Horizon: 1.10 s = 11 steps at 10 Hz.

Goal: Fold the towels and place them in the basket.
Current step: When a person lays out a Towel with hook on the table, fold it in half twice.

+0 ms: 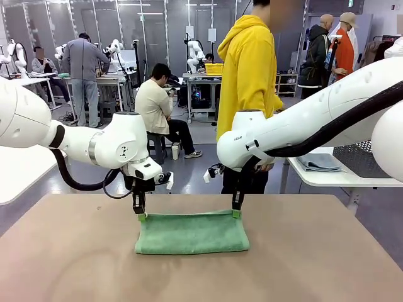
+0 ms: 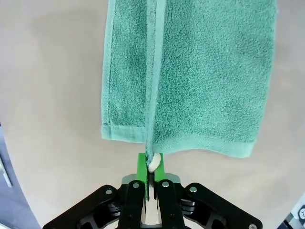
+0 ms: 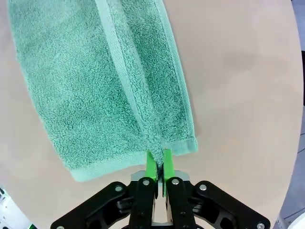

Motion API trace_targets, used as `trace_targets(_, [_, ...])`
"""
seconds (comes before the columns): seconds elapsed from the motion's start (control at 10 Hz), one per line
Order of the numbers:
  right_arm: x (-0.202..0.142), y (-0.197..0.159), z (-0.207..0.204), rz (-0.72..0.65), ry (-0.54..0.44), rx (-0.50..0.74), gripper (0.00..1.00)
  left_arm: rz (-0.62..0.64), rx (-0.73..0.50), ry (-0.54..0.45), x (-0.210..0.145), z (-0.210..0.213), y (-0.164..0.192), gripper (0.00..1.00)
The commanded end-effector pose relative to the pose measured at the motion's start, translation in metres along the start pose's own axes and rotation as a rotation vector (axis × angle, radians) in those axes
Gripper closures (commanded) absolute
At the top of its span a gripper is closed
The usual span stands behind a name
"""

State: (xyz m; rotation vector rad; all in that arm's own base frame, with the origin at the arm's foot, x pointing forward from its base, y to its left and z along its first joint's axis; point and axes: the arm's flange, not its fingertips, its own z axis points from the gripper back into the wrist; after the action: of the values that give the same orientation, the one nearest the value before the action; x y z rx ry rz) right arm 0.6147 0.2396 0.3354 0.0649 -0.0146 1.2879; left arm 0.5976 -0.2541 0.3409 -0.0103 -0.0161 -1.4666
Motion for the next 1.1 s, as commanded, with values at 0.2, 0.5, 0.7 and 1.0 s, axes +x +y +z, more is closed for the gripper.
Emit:
trace_targets(0.2, [-0.003, 0.006, -0.002, 0.022, -0.016, -0.034, 0.41, -0.053, 0.046, -0.059, -0.002, 0.003, -0.016, 0.45])
trace_targets(0.5, [-0.005, 0.01, 0.004, 0.025, -0.014, -0.059, 0.0, -0.068, 0.073, -0.075, -0.004, 0.012, -0.023, 0.0])
trace_targets(0.7, [-0.007, 0.013, 0.009, 0.032, -0.011, -0.068, 0.0, -0.075, 0.082, -0.087, -0.01, 0.018, -0.03, 0.0])
trace_targets(1.0, [-0.008, 0.02, 0.016, 0.052, -0.022, -0.083, 0.0, -0.088, 0.107, -0.12, -0.02, 0.026, -0.045, 0.0])
